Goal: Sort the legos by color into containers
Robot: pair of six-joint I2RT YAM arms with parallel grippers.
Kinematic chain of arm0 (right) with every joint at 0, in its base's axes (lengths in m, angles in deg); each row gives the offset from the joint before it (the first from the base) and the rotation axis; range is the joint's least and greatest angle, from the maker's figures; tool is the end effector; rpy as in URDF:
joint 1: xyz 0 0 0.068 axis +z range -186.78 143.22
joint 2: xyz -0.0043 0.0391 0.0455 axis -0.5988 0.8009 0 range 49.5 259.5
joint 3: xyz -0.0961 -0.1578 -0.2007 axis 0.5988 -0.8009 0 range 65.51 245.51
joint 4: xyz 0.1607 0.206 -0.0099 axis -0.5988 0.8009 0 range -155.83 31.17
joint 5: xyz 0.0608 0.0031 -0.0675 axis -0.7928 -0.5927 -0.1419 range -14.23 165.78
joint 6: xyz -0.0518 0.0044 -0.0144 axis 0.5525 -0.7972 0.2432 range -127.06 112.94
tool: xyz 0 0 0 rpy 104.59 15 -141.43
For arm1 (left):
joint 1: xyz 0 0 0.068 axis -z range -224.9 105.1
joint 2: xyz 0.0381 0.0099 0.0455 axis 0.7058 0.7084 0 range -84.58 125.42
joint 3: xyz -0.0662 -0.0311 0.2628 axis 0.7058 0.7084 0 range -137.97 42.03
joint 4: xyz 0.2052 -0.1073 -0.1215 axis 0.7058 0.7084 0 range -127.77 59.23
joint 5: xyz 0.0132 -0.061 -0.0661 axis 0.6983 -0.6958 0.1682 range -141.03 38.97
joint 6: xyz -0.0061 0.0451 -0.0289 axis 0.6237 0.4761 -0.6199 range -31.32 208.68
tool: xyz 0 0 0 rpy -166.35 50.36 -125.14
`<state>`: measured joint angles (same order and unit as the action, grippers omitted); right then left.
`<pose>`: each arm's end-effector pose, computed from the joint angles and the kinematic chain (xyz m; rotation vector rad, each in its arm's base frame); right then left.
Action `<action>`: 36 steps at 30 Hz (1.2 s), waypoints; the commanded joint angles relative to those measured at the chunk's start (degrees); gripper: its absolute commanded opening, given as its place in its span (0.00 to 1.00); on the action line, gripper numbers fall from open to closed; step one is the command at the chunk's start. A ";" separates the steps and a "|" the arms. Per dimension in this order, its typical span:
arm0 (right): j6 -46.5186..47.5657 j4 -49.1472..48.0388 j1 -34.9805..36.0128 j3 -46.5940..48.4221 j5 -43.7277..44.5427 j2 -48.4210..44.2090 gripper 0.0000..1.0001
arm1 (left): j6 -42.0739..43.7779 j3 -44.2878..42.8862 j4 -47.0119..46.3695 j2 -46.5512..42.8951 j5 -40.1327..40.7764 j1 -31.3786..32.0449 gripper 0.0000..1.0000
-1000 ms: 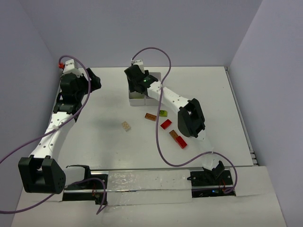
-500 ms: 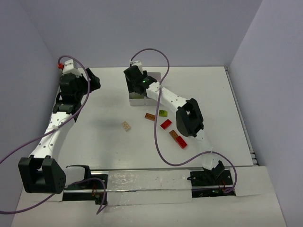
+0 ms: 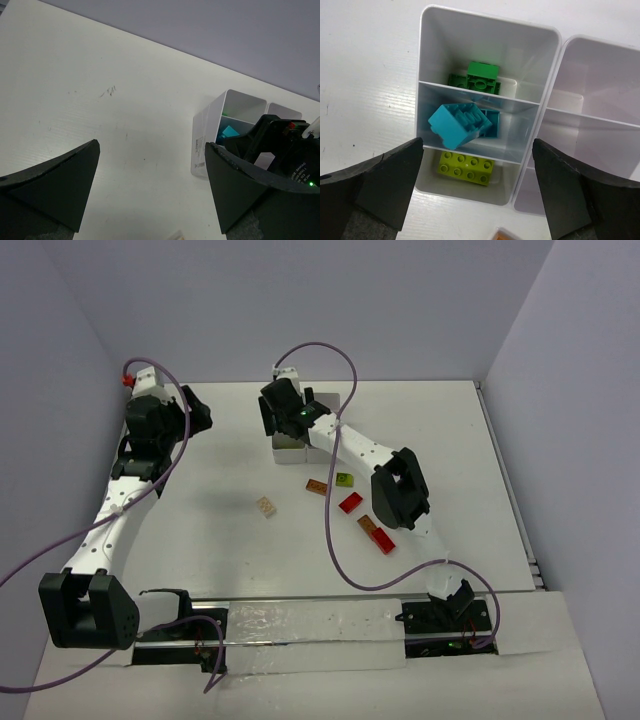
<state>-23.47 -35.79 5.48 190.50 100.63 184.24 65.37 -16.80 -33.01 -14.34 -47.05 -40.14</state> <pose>0.4091 0.3514 0.2505 -0.2682 2.1751 0.0815 0.2872 -0.0214 0.3418 -0.3480 1.8285 -0.2762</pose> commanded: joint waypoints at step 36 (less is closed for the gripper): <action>47.61 -10.68 -12.70 -55.61 -40.44 -35.01 0.90 | 15.12 -0.58 8.58 -8.64 -36.31 -1.06 0.96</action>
<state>16.84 -44.14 -6.15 131.41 64.16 145.44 78.98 -16.06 -25.69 -21.64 -79.60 -40.78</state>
